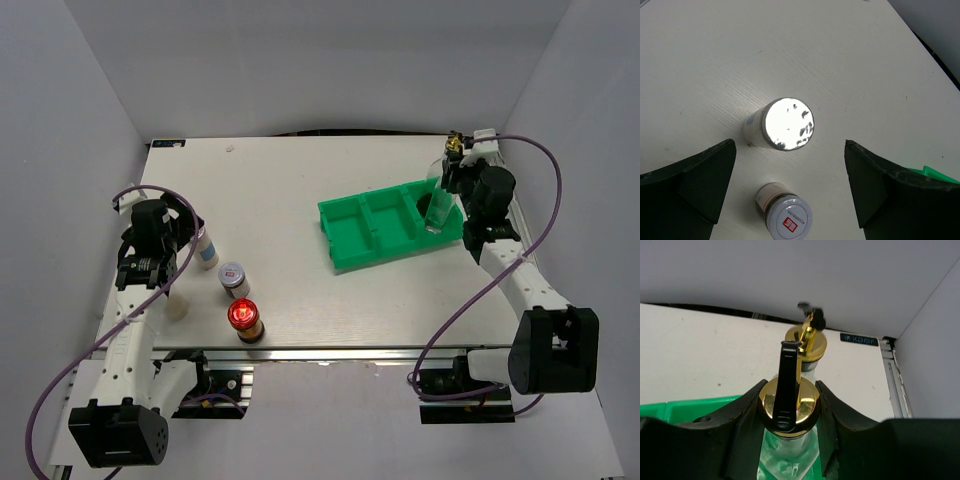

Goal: Organize the condiment bottles

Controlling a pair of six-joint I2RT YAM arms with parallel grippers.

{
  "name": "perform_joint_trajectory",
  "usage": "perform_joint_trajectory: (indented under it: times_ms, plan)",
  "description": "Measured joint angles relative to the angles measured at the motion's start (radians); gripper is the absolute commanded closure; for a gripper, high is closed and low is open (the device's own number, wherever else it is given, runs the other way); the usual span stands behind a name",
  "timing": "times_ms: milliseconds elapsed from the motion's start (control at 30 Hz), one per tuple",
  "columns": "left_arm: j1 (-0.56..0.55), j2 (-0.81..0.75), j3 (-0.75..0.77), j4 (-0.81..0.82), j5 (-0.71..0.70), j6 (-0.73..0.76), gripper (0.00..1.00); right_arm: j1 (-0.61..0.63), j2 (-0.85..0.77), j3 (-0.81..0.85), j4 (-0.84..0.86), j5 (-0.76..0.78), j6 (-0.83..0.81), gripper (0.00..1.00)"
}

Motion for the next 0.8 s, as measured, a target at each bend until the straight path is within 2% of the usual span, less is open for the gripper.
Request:
perform_joint_trajectory:
  times_ms: [100, 200, 233, 300, 333, 567, 800]
  plan:
    - [0.000, 0.001, 0.000, 0.000, -0.002, 0.000, 0.02, 0.000, -0.003, -0.067, 0.040, 0.005, 0.010, 0.98]
    - [0.000, 0.002, 0.000, 0.000, -0.003, 0.000, 0.02, -0.001, -0.015, -0.107, 0.086, 0.023, 0.021, 0.64]
    - [0.000, 0.002, 0.000, 0.000, -0.003, 0.000, 0.02, -0.001, -0.019, -0.114, 0.093, 0.027, 0.025, 0.44]
    - [0.000, 0.002, 0.000, 0.000, -0.003, 0.000, 0.02, -0.001, -0.023, -0.118, 0.107, 0.043, 0.032, 0.25]
    - [0.000, 0.002, 0.000, 0.000, -0.003, 0.000, 0.02, -0.001, -0.027, -0.118, 0.113, 0.051, 0.038, 0.11]
    - [0.000, 0.011, 0.000, -0.004, -0.003, 0.000, 0.02, -0.001, -0.085, -0.073, 0.065, 0.092, 0.052, 0.10]
    - [0.000, 0.021, 0.000, -0.014, -0.002, 0.000, 0.02, -0.001, -0.107, 0.096, -0.158, 0.108, 0.063, 0.11]
